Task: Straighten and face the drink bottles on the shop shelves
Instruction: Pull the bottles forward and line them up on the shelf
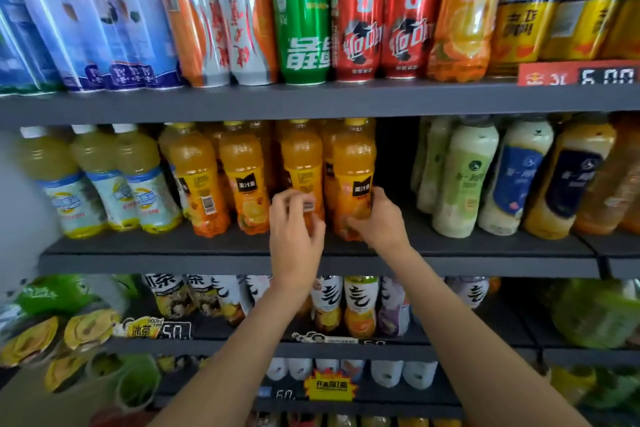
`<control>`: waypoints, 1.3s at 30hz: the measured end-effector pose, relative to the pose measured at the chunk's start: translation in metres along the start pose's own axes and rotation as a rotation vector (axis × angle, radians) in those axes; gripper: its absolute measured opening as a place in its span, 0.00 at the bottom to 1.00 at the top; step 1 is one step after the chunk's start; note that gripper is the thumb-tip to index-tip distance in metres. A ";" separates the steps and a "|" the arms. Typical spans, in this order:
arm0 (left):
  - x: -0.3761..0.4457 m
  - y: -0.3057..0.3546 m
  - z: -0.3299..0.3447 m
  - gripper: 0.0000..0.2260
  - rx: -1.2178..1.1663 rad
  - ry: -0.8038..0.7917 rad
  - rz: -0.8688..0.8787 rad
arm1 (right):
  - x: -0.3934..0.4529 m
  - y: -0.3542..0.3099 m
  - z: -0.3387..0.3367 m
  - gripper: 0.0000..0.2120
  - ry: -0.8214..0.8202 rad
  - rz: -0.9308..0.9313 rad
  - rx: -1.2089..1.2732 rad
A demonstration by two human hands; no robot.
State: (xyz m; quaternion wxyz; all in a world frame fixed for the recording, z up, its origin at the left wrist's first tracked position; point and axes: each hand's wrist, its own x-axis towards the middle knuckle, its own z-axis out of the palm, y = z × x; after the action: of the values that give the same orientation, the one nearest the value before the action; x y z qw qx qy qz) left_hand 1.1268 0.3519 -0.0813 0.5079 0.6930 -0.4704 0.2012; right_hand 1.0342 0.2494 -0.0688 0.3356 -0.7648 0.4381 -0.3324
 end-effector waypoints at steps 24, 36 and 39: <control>0.032 -0.035 0.029 0.32 0.018 -0.246 -0.440 | 0.054 0.030 0.010 0.26 0.157 0.110 -0.053; 0.040 -0.037 0.023 0.28 0.143 -0.354 -0.371 | 0.087 0.024 0.027 0.23 0.174 0.159 0.012; 0.044 -0.039 0.021 0.27 0.152 -0.403 -0.358 | 0.088 0.027 0.027 0.23 0.141 0.157 0.014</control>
State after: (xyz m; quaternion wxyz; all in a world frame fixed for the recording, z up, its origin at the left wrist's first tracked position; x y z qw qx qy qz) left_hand 1.1768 0.3151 -0.0761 0.3781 0.8272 -0.4156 0.0010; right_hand 1.0786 0.1664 -0.0866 0.3345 -0.7005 0.5167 -0.3610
